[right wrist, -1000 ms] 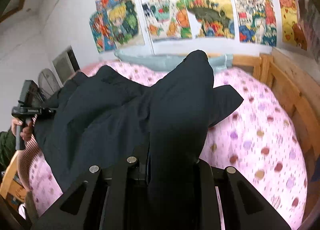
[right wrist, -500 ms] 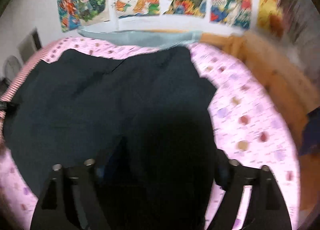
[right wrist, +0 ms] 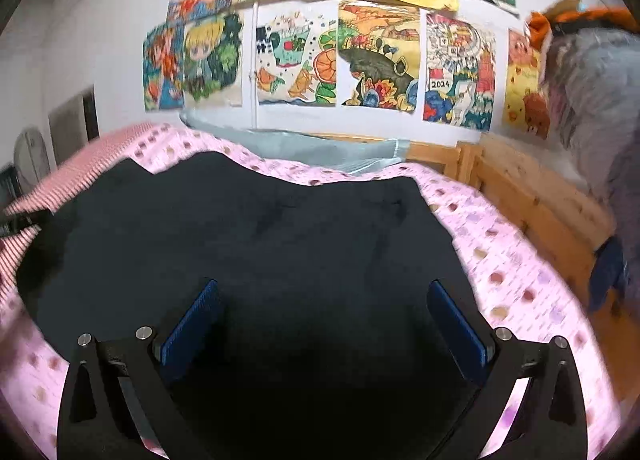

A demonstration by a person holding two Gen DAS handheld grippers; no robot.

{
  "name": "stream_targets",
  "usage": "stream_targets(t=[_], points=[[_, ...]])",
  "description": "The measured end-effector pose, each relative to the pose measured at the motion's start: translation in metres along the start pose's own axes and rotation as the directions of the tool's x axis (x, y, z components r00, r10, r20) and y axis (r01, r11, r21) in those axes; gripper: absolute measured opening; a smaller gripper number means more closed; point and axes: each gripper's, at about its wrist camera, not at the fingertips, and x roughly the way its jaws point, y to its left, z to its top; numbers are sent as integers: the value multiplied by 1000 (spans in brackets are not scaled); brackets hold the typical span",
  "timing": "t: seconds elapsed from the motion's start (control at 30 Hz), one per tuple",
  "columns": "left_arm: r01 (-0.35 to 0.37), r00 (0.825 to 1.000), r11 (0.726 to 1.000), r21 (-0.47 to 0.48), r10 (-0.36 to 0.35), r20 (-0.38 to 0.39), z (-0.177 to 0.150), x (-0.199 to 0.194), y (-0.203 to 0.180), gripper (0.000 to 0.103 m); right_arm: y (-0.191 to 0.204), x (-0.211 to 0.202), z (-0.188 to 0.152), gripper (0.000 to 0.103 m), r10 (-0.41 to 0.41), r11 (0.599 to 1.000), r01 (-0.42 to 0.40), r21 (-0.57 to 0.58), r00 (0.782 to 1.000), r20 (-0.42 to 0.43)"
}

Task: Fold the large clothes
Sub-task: 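Lift part of the jacket with both tools and fold it over, then open both tools and pull them back from the folded black jacket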

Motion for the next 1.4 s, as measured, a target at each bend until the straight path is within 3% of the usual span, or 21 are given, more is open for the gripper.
stream_targets(t=[0.17, 0.37, 0.63, 0.87, 0.97, 1.23, 1.4], points=[[32, 999, 999, 27, -33, 39, -12, -20, -20, 103, 13, -15, -21, 101, 75, 996, -75, 51, 997, 8], [44, 999, 998, 47, -44, 17, -25, -30, -34, 103, 21, -27, -32, 101, 54, 998, -54, 26, 998, 18], [17, 997, 999, 49, -20, 68, -42, -60, -36, 103, 27, -56, -47, 101, 55, 998, -56, 23, 996, 70], [-18, 981, 997, 68, 5, 193, -66, -89, -43, 103, 30, -83, -64, 101, 19, 999, -26, 41, 983, 181], [2, 983, 996, 90, -18, 184, -69, -99, -48, 103, 29, -88, -67, 101, 44, 997, -55, 58, 984, 175], [1, 968, 993, 116, -30, 250, -88, -127, -52, 103, 32, -108, -75, 101, 50, 997, -60, 48, 980, 194], [19, 971, 995, 102, -43, 237, -92, -138, -51, 103, 35, -121, -79, 101, 45, 998, -54, 37, 977, 208]])
